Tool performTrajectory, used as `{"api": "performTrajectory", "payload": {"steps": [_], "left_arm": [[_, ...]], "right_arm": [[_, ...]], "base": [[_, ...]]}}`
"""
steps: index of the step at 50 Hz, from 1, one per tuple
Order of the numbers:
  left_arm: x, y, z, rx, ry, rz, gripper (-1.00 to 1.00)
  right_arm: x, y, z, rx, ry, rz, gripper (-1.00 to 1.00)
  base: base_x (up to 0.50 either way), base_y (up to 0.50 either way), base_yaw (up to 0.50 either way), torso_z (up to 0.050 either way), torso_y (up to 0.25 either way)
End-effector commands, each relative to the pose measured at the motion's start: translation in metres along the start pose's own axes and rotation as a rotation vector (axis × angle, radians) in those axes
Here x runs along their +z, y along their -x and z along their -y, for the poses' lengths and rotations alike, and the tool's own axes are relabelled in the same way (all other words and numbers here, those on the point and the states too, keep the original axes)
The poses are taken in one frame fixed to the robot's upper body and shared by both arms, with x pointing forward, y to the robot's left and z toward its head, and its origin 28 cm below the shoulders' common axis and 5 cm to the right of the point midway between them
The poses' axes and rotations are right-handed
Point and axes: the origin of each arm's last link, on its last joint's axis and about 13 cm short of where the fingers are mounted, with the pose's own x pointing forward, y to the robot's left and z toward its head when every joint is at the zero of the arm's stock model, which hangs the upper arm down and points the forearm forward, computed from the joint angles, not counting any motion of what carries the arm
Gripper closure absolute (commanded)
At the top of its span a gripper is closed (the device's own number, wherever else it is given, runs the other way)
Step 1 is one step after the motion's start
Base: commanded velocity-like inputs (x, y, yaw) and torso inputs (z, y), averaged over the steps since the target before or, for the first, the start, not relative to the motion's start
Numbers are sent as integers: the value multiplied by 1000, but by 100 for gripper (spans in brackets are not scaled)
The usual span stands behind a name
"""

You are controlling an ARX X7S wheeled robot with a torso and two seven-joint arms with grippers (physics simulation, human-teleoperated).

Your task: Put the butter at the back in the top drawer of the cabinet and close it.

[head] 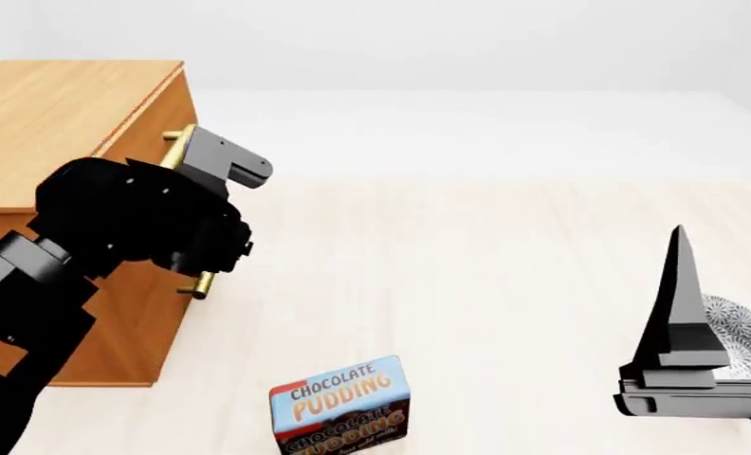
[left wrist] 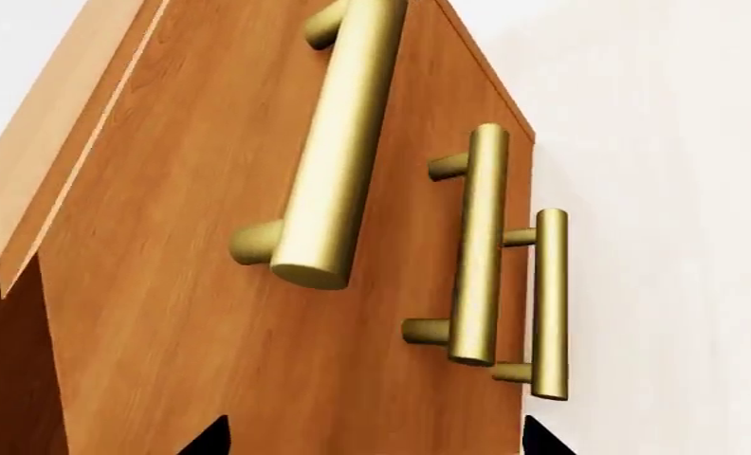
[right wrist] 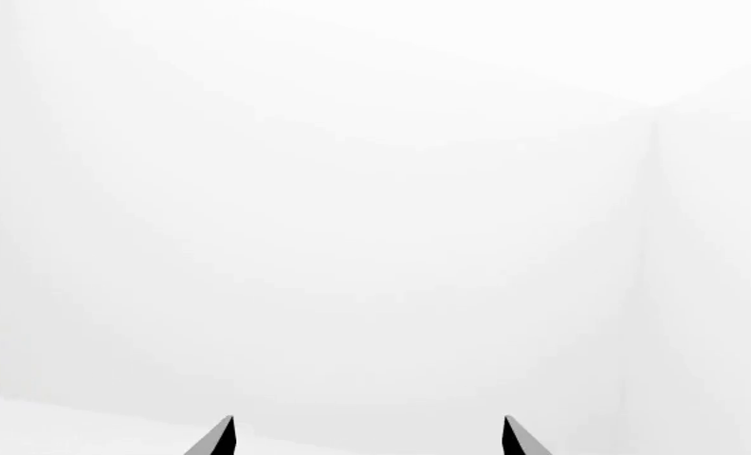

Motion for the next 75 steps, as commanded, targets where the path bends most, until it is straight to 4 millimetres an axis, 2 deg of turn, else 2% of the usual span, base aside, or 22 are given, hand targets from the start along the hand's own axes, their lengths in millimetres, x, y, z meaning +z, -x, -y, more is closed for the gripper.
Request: {"api": "performTrajectory", "payload": {"steps": [1, 17, 28, 51, 63, 75], "left_arm": [[-3, -16, -15, 126, -12, -40, -100], [-6, -26, -22, 248, -49, -79, -100], [-6, -17, -22, 234, -40, -44, -100], [-24, 48, -18, -26, -37, 163, -100], [-41, 86, -35, -153, 25, 282, -100], [-61, 117, -61, -223, 211, 476, -100]], "right_arm": [[0, 0, 0, -1, 0, 0, -100], [0, 1, 0, 3, -5, -1, -100], [0, 0, 0, 6, -4, 1, -100], [0, 0, 0, 7, 0, 6, -100], [0, 1, 0, 9, -1, 7, -100], [0, 2, -1, 4, -9, 3, -100]], "base": [[0, 0, 0, 0, 0], [2, 2, 2, 0, 0], [1, 2, 3, 0, 0], [0, 0, 0, 0, 0], [0, 0, 0, 0, 0], [0, 0, 0, 0, 0]]}}
